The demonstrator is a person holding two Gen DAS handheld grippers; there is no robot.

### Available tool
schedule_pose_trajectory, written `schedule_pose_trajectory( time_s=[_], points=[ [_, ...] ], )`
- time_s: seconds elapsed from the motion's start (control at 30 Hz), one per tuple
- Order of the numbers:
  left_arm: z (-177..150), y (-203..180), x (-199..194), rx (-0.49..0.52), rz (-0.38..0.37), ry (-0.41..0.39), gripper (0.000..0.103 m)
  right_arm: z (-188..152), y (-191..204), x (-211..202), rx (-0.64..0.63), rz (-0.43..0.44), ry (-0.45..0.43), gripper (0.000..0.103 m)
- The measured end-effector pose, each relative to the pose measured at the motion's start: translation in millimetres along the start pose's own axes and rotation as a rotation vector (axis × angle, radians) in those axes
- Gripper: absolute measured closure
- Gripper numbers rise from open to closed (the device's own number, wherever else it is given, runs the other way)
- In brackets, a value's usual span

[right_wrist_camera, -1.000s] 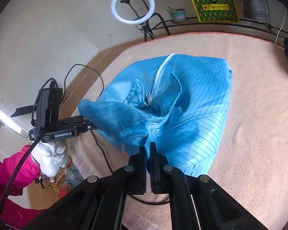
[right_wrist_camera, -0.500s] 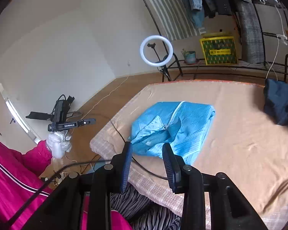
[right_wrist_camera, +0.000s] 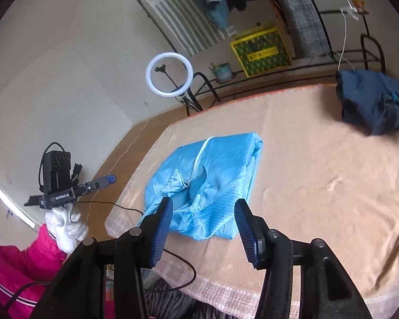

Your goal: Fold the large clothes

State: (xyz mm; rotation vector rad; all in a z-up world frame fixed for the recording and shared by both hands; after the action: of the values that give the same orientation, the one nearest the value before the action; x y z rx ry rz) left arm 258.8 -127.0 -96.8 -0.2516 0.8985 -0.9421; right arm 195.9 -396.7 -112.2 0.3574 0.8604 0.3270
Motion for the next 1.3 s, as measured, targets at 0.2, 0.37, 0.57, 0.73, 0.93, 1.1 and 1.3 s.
schedule_pose_trajectory(
  time_s=[0.2,0.37,0.57,0.73,0.93,1.1,1.3],
  points=[
    [31.6,-10.9,94.1,0.08,0.013,0.061,0.06,-7.1,-26.5,56.2,0.077,0.027,0.075,0.057],
    [-2.7,11.1,160.9,0.04,-0.038,0.201,0.06,8.9,-50.3,77.1,0.14,0.064,0.053,0.057],
    [-61.7,26.8,179.0,0.116,-0.018,0.267,0.062,41.2,-85.2,120.5,0.251,0.169,0.063,0.057],
    [-65.4,28.7,175.0,0.127,-0.028,0.25,0.062,68.4,-100.7,176.9,0.359,0.276,0.088,0.057],
    [-68.3,29.3,176.6,0.142,-0.032,0.238,0.062,72.4,-100.9,224.9,0.416,0.334,0.168,0.057],
    [-69.0,34.3,173.1,0.138,-0.05,0.235,0.062,67.8,-90.0,237.9,0.424,0.418,0.203,0.057],
    [-67.1,38.4,166.2,0.147,-0.046,0.23,0.062,75.1,-99.3,270.2,0.615,0.516,0.202,0.055]
  ],
)
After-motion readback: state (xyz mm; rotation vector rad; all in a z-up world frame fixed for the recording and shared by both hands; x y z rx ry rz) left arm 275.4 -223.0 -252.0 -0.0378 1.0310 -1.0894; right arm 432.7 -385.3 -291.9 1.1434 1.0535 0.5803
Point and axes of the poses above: each gripper's, at about its wrist camera, not at the fingertips, and x roughly the way its jaws point, y to its left, z to its top, the point moved 4 cm from there along x, roughly the way its jaws point, and after that the axes turned 9 degrees about -z, right-handed, at the moved point
